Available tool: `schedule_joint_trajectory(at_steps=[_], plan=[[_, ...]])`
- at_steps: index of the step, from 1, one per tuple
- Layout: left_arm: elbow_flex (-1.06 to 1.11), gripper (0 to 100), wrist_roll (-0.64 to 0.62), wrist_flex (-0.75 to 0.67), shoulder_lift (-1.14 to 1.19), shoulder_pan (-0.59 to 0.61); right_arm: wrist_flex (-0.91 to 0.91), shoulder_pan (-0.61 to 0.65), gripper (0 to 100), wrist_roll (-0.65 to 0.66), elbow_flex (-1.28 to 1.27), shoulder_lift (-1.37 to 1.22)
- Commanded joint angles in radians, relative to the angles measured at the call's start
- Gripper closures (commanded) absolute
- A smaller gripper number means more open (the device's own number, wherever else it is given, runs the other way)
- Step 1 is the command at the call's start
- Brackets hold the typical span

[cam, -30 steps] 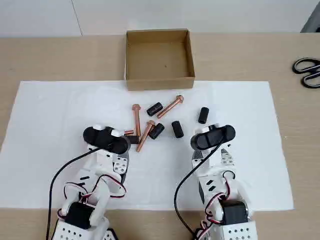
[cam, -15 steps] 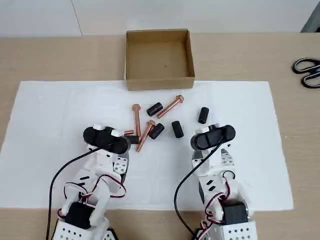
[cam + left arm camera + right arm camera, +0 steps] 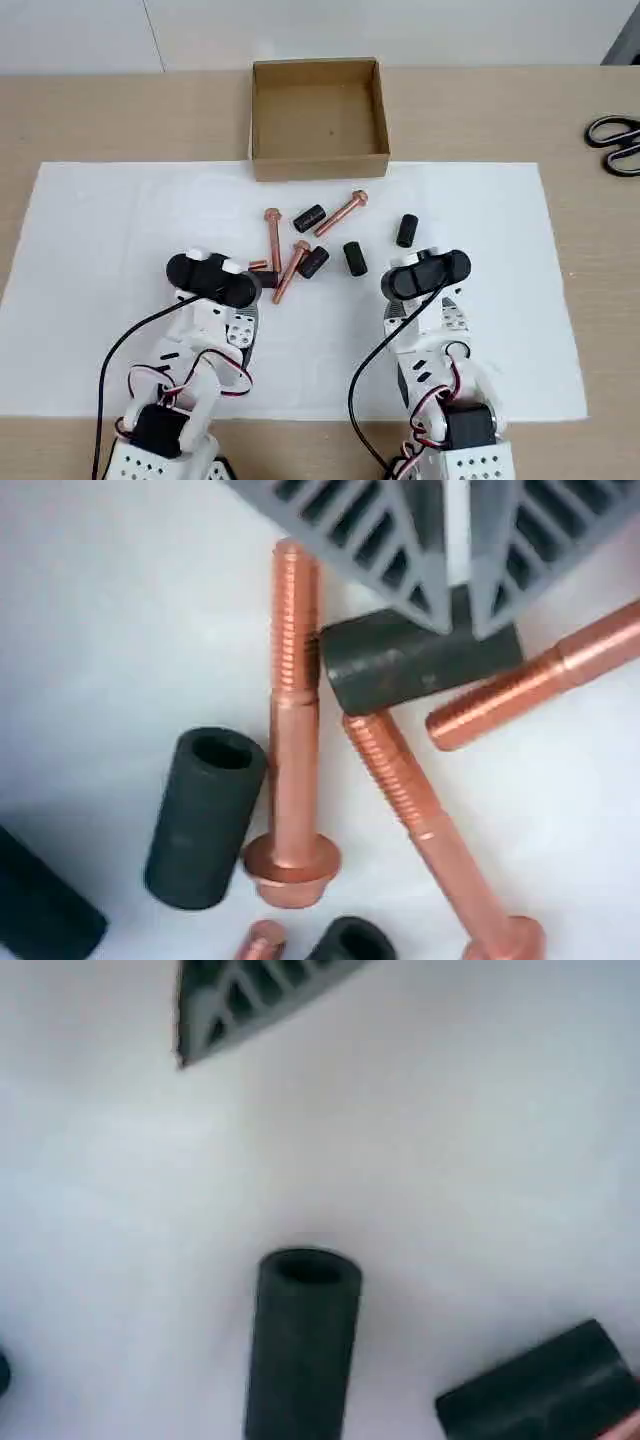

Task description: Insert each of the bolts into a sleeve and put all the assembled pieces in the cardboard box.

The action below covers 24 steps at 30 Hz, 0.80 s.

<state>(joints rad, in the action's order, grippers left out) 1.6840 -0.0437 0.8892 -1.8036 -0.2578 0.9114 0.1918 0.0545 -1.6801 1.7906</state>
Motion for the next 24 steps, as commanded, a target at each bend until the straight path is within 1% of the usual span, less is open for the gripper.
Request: schedule_joint_trajectory(at_steps=[1, 3, 5, 7, 9, 12, 14, 16, 18, 20, 24], plan=[[-0.005, 99, -0.005, -0.009, -0.011, -0.017, 0.005, 0.001, 84.2, -0.006, -0.002, 0.012], [-0.027, 99, -0.031, 0.021, -0.009, -0.017, 0.007, -0.002, 84.2, -0.005, 0.000, 0.010], [-0.058, 99, -0.110, 0.075, -0.009, -0.014, 0.019, -0.002, 84.1, -0.003, 0.014, 0.004], [-0.090, 99, -0.155, 0.126, -0.008, -0.014, 0.058, -0.002, 84.1, -0.003, 0.063, 0.002], [-0.120, 99, -0.155, 0.150, -0.008, -0.011, 0.079, -0.007, 84.0, 0.023, 0.121, 0.001], [-0.185, 99, -0.153, 0.147, -0.006, -0.011, 0.093, -0.008, 84.0, 0.120, 0.199, -0.001], [-0.225, 99, -0.153, 0.132, -0.002, -0.009, 0.093, -0.031, 84.0, 0.167, 0.222, -0.015], [-0.260, 99, -0.153, 0.132, 0.040, -0.009, 0.093, -0.067, 84.0, 0.176, 0.239, -0.062], [-0.311, 99, -0.153, 0.152, 0.133, -0.009, 0.088, -0.094, 83.7, 0.175, 0.279, -0.140], [-0.407, 99, -0.155, 0.184, 0.273, -0.009, 0.085, -0.099, 80.5, 0.152, 0.356, -0.246], [-0.665, 99, -0.155, 0.261, 0.647, -0.009, 0.090, -0.097, 72.7, 0.055, 0.566, -0.527]])
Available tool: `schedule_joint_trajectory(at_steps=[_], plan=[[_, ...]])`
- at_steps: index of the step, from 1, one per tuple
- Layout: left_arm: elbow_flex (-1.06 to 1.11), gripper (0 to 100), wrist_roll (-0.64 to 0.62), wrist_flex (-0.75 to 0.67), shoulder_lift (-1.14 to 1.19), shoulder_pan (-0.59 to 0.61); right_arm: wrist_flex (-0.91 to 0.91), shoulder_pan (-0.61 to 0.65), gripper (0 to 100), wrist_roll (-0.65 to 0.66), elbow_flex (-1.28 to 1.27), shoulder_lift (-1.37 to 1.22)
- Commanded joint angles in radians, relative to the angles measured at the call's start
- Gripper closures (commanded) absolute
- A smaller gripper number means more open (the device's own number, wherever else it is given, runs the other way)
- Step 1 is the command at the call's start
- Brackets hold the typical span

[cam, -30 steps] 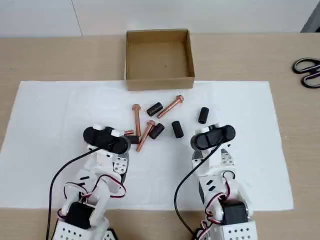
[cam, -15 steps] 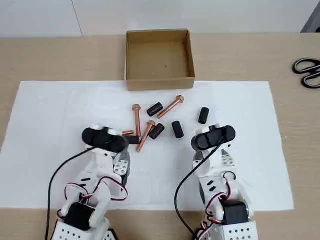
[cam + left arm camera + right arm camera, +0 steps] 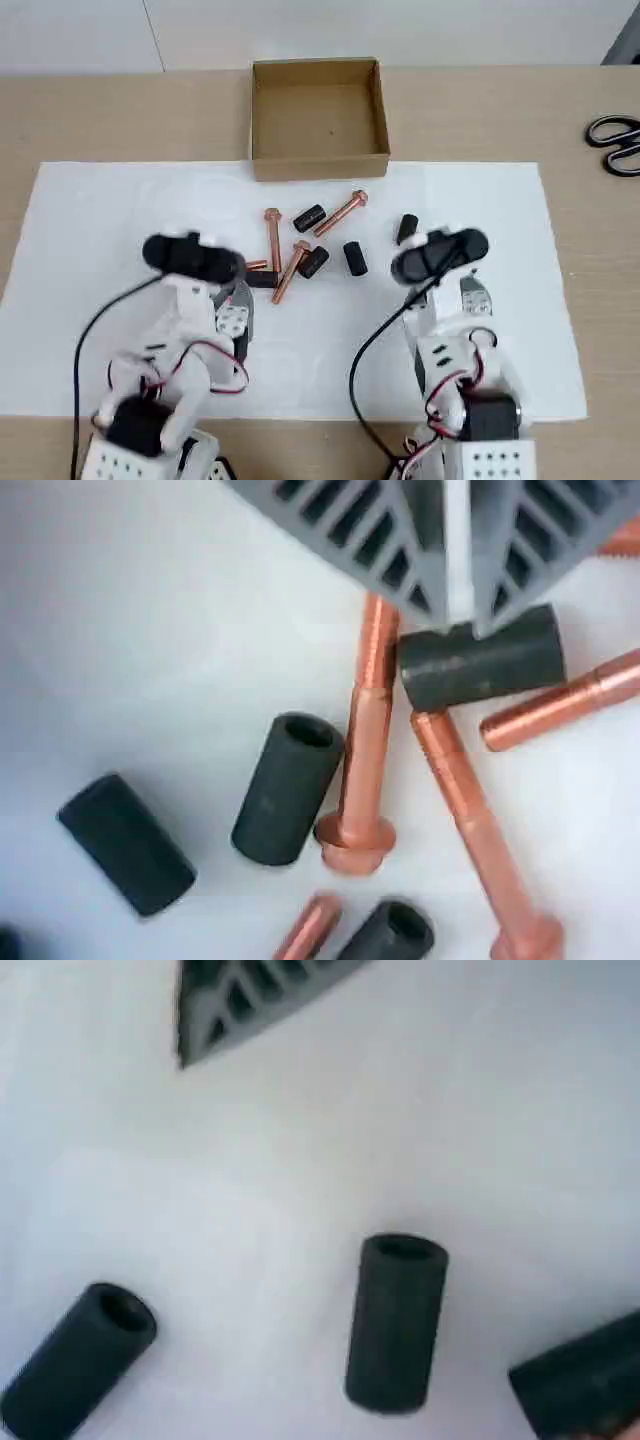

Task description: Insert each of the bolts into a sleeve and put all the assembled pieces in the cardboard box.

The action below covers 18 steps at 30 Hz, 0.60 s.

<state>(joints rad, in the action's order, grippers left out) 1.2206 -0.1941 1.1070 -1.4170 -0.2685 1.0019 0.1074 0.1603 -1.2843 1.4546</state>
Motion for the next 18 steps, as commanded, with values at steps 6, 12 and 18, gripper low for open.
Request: schedule_joint_trajectory(at_steps=[6, 12, 18], plan=[[-0.572, 99, -0.006, 0.189, 0.763, 0.002, -0.007, -0.012, 72.3, -0.170, 0.482, -0.625], [-0.817, 99, -0.008, 0.359, 1.014, 0.002, -0.001, -0.012, 72.3, -0.230, 0.750, -0.937], [-0.889, 99, -0.008, 0.399, 1.063, 0.002, 0.028, 0.016, 72.3, -0.354, 0.939, -1.193]])
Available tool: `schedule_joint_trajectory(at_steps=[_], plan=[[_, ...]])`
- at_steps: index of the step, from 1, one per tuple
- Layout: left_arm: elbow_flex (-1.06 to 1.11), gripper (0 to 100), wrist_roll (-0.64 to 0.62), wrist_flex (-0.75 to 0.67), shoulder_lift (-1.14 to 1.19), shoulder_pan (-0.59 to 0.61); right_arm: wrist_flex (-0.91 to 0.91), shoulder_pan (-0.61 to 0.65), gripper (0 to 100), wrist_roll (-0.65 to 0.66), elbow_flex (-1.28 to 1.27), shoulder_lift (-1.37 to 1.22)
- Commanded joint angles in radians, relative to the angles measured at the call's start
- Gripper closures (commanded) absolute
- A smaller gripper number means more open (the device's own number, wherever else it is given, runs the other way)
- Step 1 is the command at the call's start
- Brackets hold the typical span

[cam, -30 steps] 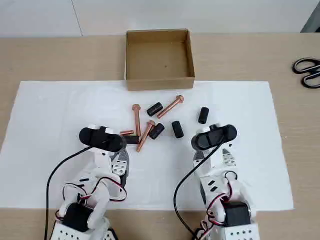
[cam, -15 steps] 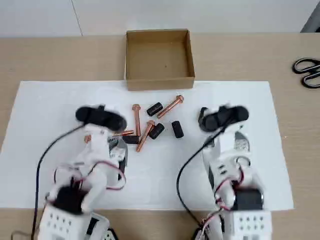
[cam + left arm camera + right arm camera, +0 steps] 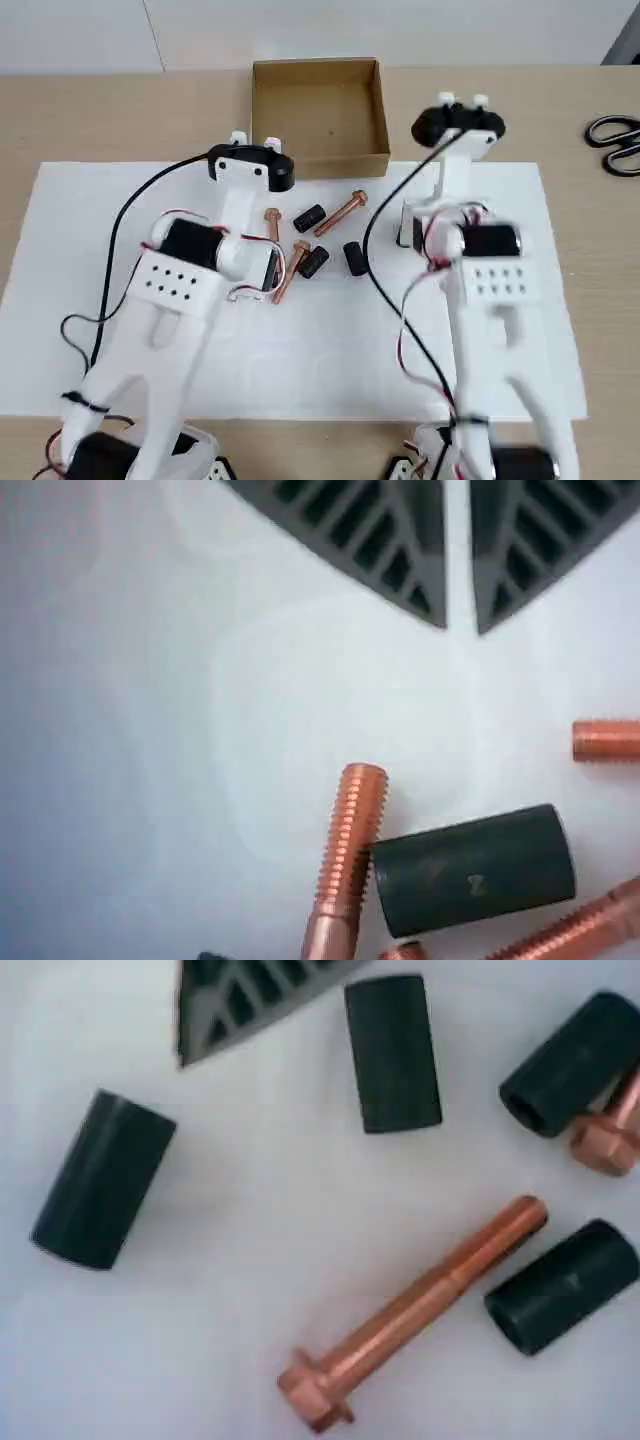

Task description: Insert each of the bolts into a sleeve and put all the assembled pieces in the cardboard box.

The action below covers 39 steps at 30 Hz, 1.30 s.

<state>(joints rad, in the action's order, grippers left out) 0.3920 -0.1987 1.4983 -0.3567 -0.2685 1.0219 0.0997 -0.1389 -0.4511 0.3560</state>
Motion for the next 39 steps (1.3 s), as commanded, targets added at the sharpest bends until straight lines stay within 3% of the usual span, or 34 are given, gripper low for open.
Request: schedule_joint_trajectory(at_steps=[1, 6, 10, 17, 23, 35, 39], plan=[[-0.068, 99, -0.003, 0.008, 0.003, 0.002, 0.010, 0.039, 72.3, -0.071, 0.123, -0.134], [-0.137, 99, -0.035, 0.012, 0.011, 0.063, 0.004, 0.122, 72.3, -0.095, 0.144, -0.278], [-0.156, 99, -0.094, 0.014, 0.012, 0.146, -0.033, 0.116, 72.3, -0.097, 0.170, -0.331], [-0.154, 99, -0.106, 0.028, 0.012, 0.157, -0.077, 0.084, 72.3, -0.103, 0.209, -0.381], [-0.154, 99, -0.338, 0.006, 0.012, 0.158, -0.084, 0.036, 72.4, -0.199, 0.293, -0.513], [-0.153, 99, -0.341, 0.006, 0.012, 0.158, -0.082, 0.036, 72.8, -0.203, 0.397, -0.708], [-0.151, 99, -0.341, 0.006, 0.012, 0.158, -0.082, 0.035, 86.4, -0.203, 0.397, -0.722]])
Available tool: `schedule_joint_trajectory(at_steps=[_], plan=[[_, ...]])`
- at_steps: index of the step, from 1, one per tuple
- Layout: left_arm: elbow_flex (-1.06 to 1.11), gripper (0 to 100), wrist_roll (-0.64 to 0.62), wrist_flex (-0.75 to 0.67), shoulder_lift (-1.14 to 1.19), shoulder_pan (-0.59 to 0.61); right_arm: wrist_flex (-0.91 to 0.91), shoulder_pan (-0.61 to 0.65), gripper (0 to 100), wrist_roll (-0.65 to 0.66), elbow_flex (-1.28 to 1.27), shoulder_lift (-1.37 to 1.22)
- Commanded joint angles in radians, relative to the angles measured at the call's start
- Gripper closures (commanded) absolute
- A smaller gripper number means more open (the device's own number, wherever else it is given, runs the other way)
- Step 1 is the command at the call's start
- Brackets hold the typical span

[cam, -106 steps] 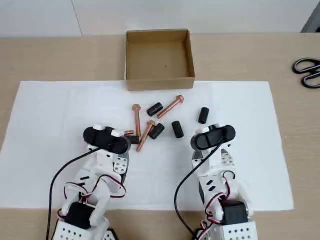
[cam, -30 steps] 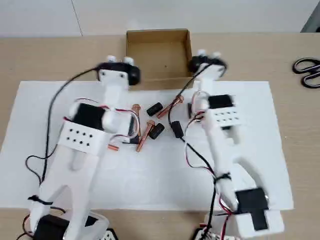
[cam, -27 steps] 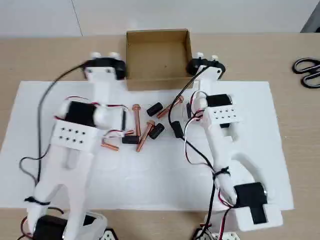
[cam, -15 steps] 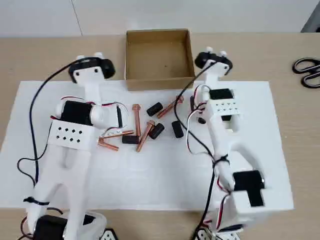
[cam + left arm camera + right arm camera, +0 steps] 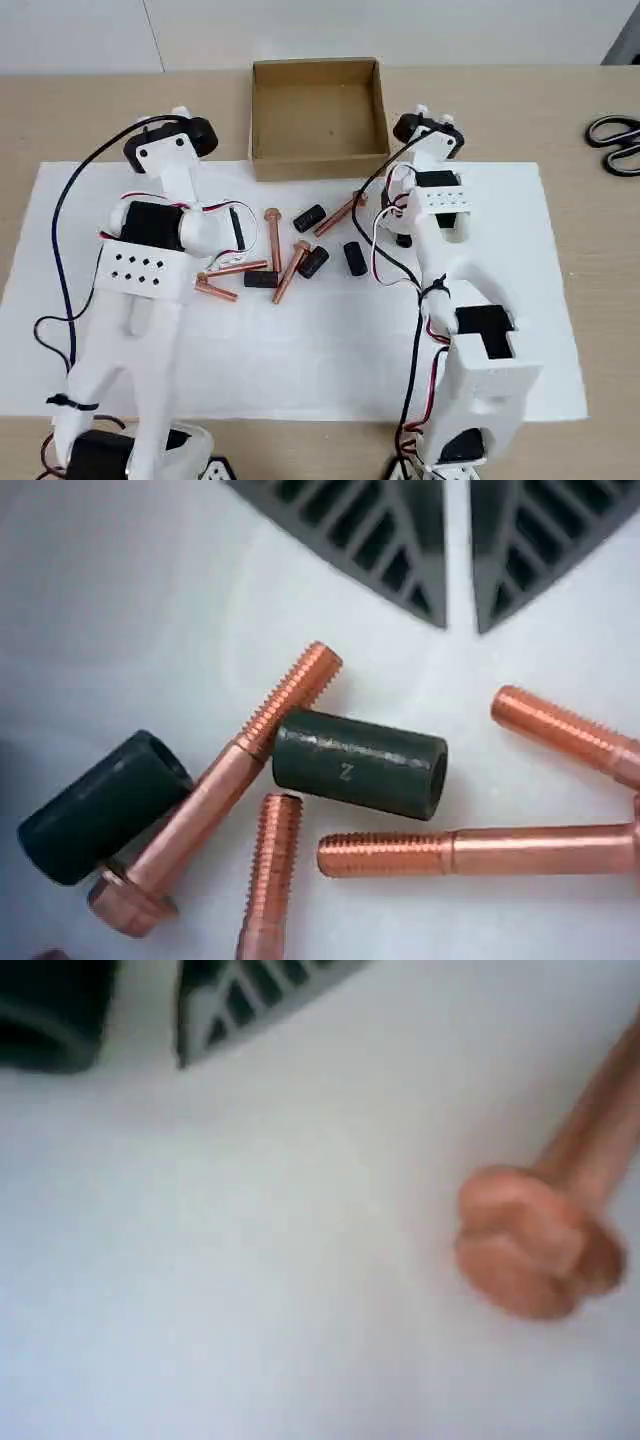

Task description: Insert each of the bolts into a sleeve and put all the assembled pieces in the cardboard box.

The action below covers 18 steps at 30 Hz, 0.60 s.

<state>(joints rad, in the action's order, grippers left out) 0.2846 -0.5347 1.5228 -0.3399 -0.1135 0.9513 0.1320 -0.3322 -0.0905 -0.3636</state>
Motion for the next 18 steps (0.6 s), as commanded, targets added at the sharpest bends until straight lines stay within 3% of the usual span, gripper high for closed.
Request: schedule_joint_trajectory(at_steps=[1, 3, 12, 18], plan=[[-0.044, 99, -0.005, -0.018, -0.005, 0.003, -0.012, 0.001, 91.6, -0.009, 0.037, -0.004], [-0.044, 99, -0.005, -0.018, -0.005, 0.003, -0.012, 0.002, 99.8, -0.009, 0.037, -0.005], [-0.039, 99, -0.015, -0.080, -0.006, 0.002, 0.059, -0.002, 99.6, -0.009, 0.074, 0.028], [-0.039, 99, -0.279, -0.118, -0.006, 0.000, 0.260, 0.007, 99.6, -0.009, 0.206, 0.154]])
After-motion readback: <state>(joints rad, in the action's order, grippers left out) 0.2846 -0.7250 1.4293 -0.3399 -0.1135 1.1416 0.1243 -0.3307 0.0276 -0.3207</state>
